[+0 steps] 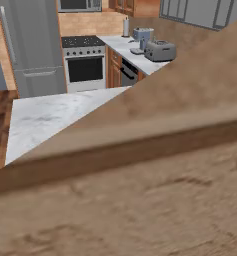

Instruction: Start the toaster. Once the lever pops up, take the bread to the plate on the dining counter.

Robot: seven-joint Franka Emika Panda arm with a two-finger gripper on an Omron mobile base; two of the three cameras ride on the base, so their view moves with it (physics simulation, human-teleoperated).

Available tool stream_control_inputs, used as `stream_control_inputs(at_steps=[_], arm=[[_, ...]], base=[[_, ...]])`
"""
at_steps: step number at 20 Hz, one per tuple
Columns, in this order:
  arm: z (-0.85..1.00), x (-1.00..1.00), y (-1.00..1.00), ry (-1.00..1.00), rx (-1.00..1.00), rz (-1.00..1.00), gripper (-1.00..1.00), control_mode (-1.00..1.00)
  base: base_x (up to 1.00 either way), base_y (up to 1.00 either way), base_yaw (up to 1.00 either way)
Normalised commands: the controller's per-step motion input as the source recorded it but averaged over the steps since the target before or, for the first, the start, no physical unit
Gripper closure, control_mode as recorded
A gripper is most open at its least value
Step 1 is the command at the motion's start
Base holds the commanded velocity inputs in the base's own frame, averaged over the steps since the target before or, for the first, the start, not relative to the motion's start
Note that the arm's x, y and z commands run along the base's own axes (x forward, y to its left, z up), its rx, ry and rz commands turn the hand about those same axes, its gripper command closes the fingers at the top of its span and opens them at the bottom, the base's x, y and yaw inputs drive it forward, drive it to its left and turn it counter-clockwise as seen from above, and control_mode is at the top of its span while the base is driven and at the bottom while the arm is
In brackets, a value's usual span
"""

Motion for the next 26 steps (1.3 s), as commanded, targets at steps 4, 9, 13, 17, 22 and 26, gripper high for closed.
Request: stream_control_inputs(at_steps=[4,9,13,17,22,26], arm=[[0.0,0.0,0.0,0.0,0.0,0.0,1.0,1.0],[0.0,0.0,0.0,0.0,0.0,0.0,1.0,1.0],[0.0,0.0,0.0,0.0,0.0,0.0,1.0,1.0],[0.0,0.0,0.0,0.0,0.0,0.0,1.0,1.0],[-0.06,0.18,0.0,0.0,0.01,0.04,1.0,-1.0],[-0.41,0.98,0.0,0.05,0.07,0.26,1.0,-1.0]], base=[[0.57,0.02,0.18],[0.58,0.04,0.21],[0.58,0.0,0.12],[0.56,0.0,0.11],[0.53,0.0,0.11],[0.0,0.0,0.0]])
